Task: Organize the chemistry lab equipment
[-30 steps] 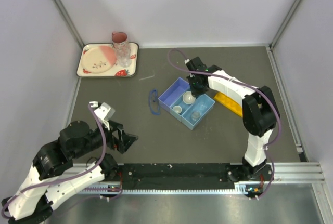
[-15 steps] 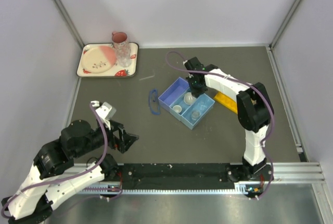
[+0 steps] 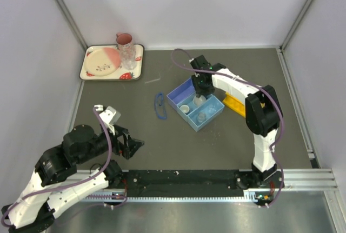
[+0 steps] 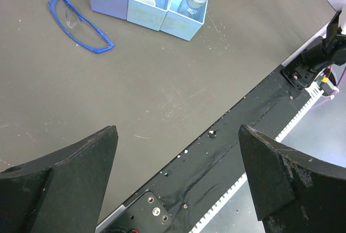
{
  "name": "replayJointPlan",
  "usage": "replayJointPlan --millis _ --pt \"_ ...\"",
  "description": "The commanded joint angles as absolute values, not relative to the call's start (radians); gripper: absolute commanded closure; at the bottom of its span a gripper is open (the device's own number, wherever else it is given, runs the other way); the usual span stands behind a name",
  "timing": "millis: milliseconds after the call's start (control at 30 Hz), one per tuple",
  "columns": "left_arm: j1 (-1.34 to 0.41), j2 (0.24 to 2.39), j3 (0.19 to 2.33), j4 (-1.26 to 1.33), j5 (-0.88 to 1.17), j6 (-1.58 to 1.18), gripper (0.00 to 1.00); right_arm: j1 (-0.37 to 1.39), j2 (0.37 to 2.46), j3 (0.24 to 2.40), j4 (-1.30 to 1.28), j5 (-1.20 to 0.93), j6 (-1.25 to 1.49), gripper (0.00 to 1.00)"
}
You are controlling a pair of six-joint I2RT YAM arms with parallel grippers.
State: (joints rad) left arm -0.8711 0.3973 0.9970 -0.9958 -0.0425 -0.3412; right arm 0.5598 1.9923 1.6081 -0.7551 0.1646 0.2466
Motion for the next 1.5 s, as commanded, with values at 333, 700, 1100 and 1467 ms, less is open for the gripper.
replayJointPlan --millis 333,700,1100,1467 --pt "-0.867 0.402 0.997 -0.943 -0.040 -0.351 0.01 0.681 1.871 1.982 -0.919 0.224 0.238 0.53" --pt "-0.868 0.423 0.980 -0.927 -0.098 -0.367 0.01 0.742 2.173 2.413 -0.902 0.089 0.324 0.51" --pt "-0.867 0.705 1.021 -0.810 -0.236 -0.281 0.01 0.744 2.177 2.278 -0.703 0.124 0.387 0.46" --pt "-0.664 1.202 1.233 -0.643 -0.114 -0.069 0.01 0.744 1.741 1.889 -0.652 0.372 0.232 0.42"
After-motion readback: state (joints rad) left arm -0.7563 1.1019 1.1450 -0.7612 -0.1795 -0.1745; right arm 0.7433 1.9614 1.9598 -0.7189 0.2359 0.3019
